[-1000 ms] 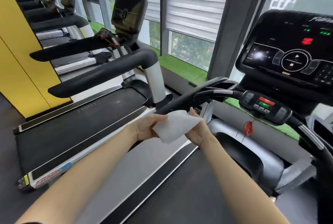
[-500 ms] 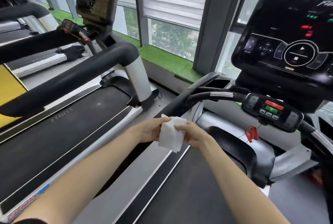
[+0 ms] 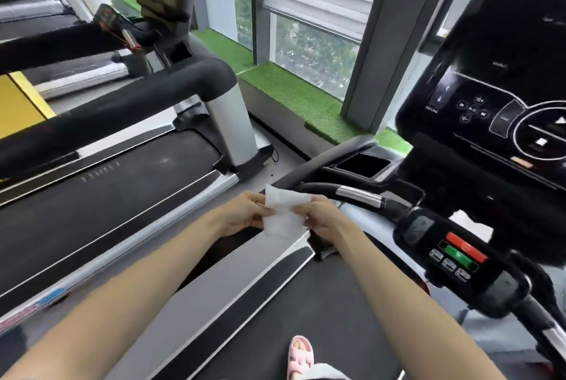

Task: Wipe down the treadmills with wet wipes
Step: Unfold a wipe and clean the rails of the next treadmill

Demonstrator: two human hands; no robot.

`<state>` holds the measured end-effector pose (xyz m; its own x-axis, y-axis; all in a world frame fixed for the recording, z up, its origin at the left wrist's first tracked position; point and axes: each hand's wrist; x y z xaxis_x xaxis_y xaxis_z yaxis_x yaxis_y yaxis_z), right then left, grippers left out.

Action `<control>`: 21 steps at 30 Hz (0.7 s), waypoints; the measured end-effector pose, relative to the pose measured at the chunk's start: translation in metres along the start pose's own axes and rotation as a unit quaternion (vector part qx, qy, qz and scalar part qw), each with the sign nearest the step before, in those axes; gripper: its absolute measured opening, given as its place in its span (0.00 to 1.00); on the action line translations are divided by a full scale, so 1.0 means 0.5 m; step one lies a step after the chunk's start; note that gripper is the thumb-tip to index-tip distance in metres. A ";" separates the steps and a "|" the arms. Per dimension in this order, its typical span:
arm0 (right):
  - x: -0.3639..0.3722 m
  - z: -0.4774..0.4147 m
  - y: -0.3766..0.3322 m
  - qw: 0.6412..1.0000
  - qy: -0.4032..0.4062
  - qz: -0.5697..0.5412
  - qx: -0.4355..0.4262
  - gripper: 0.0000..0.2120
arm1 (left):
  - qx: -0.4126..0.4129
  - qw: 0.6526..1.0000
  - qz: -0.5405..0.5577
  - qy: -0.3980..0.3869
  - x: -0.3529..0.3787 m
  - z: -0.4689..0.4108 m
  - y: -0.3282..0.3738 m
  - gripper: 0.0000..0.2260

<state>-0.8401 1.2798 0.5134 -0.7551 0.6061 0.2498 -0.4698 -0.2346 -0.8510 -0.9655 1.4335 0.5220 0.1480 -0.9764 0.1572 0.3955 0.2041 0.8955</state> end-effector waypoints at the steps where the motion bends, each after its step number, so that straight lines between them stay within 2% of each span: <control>1: -0.019 -0.012 -0.009 1.000 -0.008 0.006 0.004 0.14 | 0.005 1.000 -0.006 0.014 0.006 -0.015 0.007 0.09; 2: -0.037 -0.023 -0.017 1.000 -0.021 0.018 0.008 0.13 | 0.007 0.999 -0.011 0.033 0.010 -0.028 0.014 0.11; 4: -0.067 -0.041 -0.031 0.998 -0.037 0.043 0.017 0.18 | 0.005 0.997 -0.024 0.069 0.015 -0.051 0.019 0.20; 7: -0.101 -0.065 -0.043 0.997 -0.059 0.053 0.023 0.27 | 0.005 0.994 -0.057 0.089 0.011 -0.077 0.014 0.23; 9: -0.113 -0.074 -0.048 0.996 -0.075 0.037 0.032 0.24 | 0.001 0.994 -0.071 0.088 0.010 -0.087 0.017 0.22; 12: -0.118 -0.077 -0.057 0.993 -0.102 0.041 0.052 0.15 | -0.002 0.992 -0.100 0.076 0.012 -0.103 0.037 0.23; 16: -0.123 -0.088 -0.062 0.972 -0.132 0.195 0.019 0.07 | -0.003 0.989 -0.140 0.052 0.019 -0.127 0.064 0.20; 18: -0.115 -0.092 -0.065 0.962 -0.105 0.251 0.003 0.03 | 0.004 0.988 -0.139 0.068 0.023 -0.130 0.072 0.15; 21: -0.107 -0.103 -0.074 0.958 -0.019 0.287 -0.020 0.06 | 0.018 0.990 -0.087 0.112 0.032 -0.138 0.082 0.11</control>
<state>-0.7588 1.2955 0.5078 -0.8999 0.3585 -0.2485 0.0447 -0.4908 -0.8701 -0.8842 1.4312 0.5323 0.2787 -0.9558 -0.0932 0.4009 0.0276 0.9157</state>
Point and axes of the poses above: each hand's wrist, its own z-axis away from the middle knuckle, its own x-axis out of the palm, y = z × x, and after that the axes turned 6 degrees about -y, right-handed
